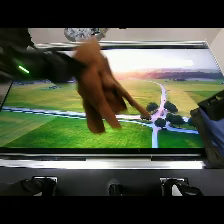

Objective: Fold the shirts.

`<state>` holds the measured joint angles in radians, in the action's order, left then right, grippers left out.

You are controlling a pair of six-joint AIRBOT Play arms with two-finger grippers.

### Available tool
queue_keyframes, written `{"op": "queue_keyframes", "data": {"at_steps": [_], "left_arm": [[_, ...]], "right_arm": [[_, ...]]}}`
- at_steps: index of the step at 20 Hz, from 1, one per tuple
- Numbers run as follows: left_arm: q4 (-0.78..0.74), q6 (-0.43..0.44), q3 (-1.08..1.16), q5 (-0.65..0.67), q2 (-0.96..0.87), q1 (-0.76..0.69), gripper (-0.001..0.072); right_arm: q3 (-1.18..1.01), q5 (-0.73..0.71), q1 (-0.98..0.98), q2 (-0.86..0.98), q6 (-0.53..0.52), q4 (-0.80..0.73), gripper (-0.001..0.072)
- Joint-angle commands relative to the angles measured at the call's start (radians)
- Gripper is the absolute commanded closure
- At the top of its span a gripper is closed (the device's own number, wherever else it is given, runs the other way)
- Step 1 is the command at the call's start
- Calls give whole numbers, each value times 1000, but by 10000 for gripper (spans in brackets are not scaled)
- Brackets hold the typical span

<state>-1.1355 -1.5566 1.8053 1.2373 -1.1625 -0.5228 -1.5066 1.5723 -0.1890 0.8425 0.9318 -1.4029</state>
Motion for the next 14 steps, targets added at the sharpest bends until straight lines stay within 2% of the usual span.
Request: {"op": "queue_keyframes", "data": {"at_steps": [1,4,6,7,9,11,14], "left_arm": [[8,95,-228,-1,-18,-160,677],[10,133,-470,-49,-111,-211,677],[10,135,-541,-68,-216,-216,676],[10,130,-536,-50,-278,-211,606],[8,114,-464,43,-361,-171,8],[-58,114,-360,159,-372,-90,-13],[-160,121,-278,275,-315,62,-13]], "right_arm": [[1,126,0,-33,23,-24,89],[37,138,0,-21,34,-23,90],[88,132,0,11,48,-23,90],[115,127,0,31,49,-22,90],[168,101,0,77,49,-18,89],[216,70,0,124,48,28,87],[331,60,0,184,12,215,61]]}}
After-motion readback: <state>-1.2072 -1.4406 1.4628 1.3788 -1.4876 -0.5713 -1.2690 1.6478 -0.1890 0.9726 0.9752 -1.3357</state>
